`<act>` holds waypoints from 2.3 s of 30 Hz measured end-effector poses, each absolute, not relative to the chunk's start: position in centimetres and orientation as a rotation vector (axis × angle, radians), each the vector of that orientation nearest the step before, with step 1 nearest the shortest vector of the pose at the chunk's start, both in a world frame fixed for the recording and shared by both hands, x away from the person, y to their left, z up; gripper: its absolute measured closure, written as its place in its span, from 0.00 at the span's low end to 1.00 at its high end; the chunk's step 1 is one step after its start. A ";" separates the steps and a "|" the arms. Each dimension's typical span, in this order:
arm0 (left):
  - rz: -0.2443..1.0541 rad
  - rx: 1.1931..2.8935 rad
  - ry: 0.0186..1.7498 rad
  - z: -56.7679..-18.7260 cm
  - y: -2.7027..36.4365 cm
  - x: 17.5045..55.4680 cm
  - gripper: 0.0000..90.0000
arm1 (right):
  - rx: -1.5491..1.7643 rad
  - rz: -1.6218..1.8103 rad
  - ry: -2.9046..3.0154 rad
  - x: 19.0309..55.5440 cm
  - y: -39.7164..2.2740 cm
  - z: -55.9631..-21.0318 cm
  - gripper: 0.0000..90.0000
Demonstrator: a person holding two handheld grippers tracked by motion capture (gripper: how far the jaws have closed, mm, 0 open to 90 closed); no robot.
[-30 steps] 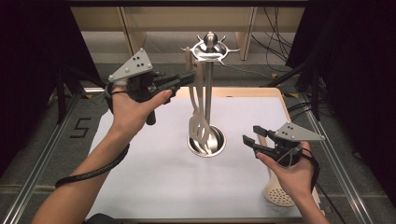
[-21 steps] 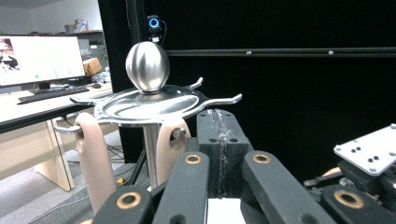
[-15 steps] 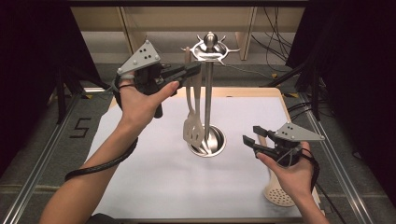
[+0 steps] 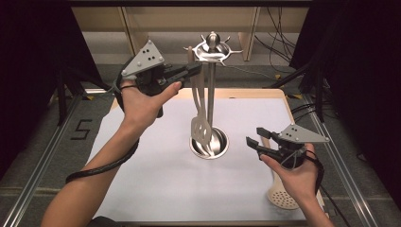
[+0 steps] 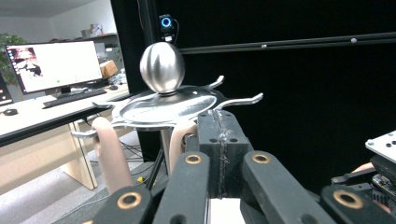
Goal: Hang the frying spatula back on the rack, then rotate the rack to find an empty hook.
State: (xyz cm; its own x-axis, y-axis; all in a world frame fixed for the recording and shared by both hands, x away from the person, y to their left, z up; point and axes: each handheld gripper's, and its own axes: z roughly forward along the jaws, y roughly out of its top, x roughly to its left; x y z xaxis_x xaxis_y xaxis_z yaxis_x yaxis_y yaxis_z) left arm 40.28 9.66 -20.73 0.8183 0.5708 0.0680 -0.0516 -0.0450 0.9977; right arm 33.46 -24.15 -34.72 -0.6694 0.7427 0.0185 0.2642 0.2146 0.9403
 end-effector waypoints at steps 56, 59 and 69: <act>0.611 1.436 0.557 -25.3 16.0 37.4 0.57 | 1.187 1.204 2.110 35.9 -28.9 -35.3 0.54; 0.606 1.435 0.564 -25.7 16.1 37.3 0.57 | 1.243 1.184 2.125 36.0 -29.1 -35.4 0.54; 0.620 1.435 0.575 -26.8 16.4 36.8 0.55 | 1.330 1.102 2.168 36.9 -30.1 -36.8 0.54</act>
State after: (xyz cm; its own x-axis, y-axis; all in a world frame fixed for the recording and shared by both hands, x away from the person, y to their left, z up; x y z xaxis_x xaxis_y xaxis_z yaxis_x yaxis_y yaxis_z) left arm 36.75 16.41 -26.76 0.7175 0.6965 0.0074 -0.0451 0.0358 0.9983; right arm 36.93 -30.08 -36.84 -0.4880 0.8686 0.0862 0.5815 0.2498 0.7743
